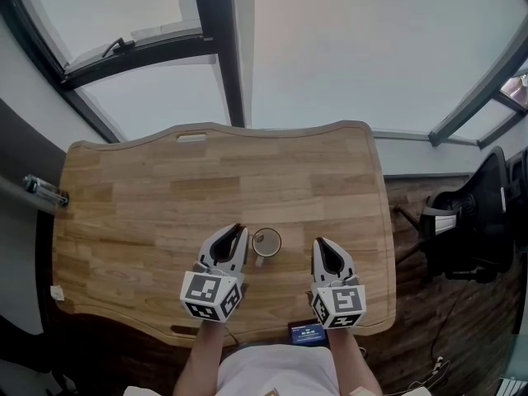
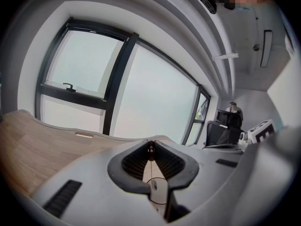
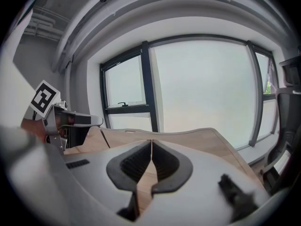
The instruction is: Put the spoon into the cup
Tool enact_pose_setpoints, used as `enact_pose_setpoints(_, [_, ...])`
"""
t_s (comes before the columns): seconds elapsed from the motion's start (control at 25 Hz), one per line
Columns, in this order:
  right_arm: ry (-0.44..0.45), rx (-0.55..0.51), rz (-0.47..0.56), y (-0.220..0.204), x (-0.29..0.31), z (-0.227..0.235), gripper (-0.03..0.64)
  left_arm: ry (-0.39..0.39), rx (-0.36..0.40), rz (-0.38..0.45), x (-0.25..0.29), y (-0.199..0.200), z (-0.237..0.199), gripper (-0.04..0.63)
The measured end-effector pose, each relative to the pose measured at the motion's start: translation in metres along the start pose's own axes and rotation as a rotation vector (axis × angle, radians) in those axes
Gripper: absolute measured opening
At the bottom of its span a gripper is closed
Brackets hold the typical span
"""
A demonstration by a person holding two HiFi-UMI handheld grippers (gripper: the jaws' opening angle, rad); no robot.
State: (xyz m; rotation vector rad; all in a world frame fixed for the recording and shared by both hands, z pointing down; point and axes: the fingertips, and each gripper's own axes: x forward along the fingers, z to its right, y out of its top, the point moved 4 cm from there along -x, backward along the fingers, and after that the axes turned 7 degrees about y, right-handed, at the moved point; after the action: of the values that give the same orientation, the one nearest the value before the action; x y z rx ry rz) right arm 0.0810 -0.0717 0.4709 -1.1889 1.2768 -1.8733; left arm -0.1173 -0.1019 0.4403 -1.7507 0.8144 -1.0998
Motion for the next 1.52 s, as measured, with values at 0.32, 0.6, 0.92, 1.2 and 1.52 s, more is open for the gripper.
enact_pose_setpoints(0.32, [0.015,0.007,-0.019,-0.006,0.009,0.003,0.032,0.002,0.0,-0.025,0.008,-0.006,-0.002,0.049])
enact_pose_setpoints(0.6, [0.016,0.012,-0.031,-0.008,0.014,0.008,0.032,0.012,0.001,-0.044,0.012,-0.01,-0.005,0.049])
enact_pose_setpoints(0.92, [0.029,0.019,-0.049,-0.015,0.018,0.008,0.032,0.007,-0.009,-0.068,0.017,-0.018,-0.003,0.049])
enact_pose_setpoints(1.2, [0.035,0.026,-0.063,-0.02,0.024,0.013,0.032,0.012,-0.018,-0.089,0.022,-0.028,-0.004,0.049])
enact_pose_setpoints(1.52, [0.055,0.029,-0.081,-0.026,0.032,0.013,0.032,0.016,-0.024,-0.104,0.028,-0.034,-0.007,0.049])
